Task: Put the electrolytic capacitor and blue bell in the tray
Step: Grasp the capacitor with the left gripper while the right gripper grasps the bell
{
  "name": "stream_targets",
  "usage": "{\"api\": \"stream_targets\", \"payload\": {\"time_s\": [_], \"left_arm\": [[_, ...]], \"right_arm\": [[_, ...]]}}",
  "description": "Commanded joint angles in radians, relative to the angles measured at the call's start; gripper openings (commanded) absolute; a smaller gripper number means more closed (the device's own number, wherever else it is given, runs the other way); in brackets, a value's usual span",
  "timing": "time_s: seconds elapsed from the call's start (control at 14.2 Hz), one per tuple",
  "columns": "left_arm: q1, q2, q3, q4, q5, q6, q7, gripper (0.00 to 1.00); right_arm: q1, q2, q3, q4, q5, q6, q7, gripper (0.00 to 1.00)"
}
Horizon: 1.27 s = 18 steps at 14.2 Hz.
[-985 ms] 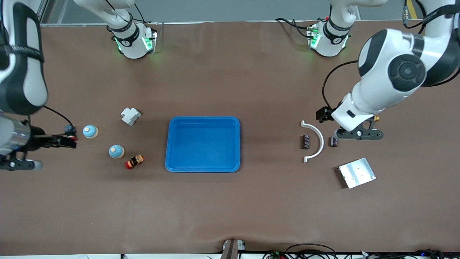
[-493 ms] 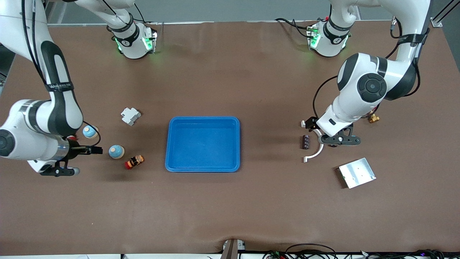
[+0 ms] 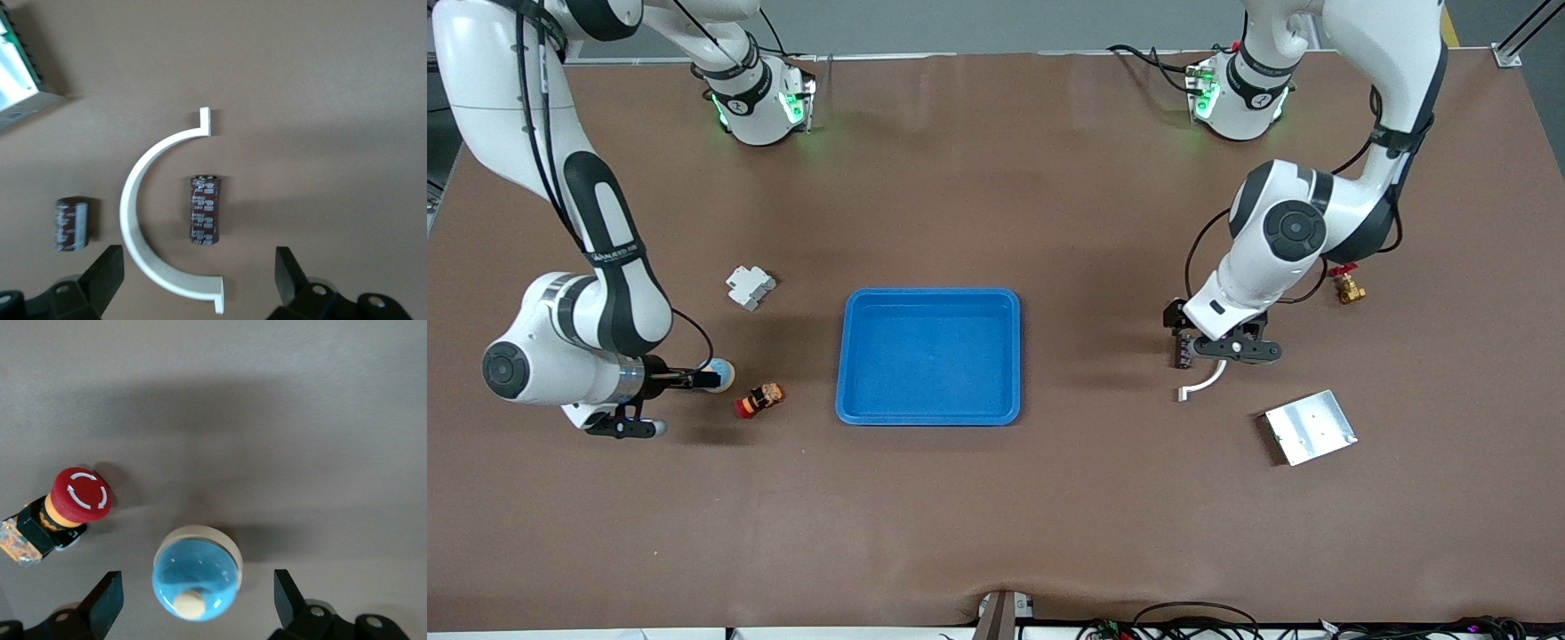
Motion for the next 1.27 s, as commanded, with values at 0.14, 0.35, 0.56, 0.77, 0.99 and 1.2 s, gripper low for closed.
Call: {"api": "stream_targets", "payload": {"time_s": [0.14, 0.35, 0.56, 0.77, 0.99, 1.2], "left_arm": [[0.001, 0.051, -0.006, -0.004, 0.047, 0.084, -0.026, 1.0], [0.002, 0.076, -0.006, -0.001, 0.053, 0.116, -0.026, 1.0], [0.004, 0.108, -0.006, -0.001, 0.055, 0.156, -0.026, 1.0], [0.004, 0.136, -0.004, 0.002, 0.055, 0.183, -0.026, 1.0], [0.004, 0.148, -0.004, 0.0, 0.055, 0.206, -0.023, 1.0], [0.002, 0.157, -0.002, 0.0, 0.055, 0.211, -0.023, 1.0]], "right_arm": [[0.051, -0.008, 0.0, -0.023, 0.019, 0.008, -0.008, 1.0], [0.074, -0.003, -0.005, -0.04, -0.102, 0.066, -0.004, 1.0], [0.076, -0.005, -0.006, -0.034, -0.171, 0.071, -0.001, 1.0], [0.065, -0.001, -0.005, -0.04, -0.166, 0.066, 0.006, 1.0], [0.065, 0.009, -0.006, -0.046, -0.166, 0.072, 0.006, 1.0], [0.058, 0.017, -0.005, -0.046, -0.165, 0.075, 0.006, 1.0]]}}
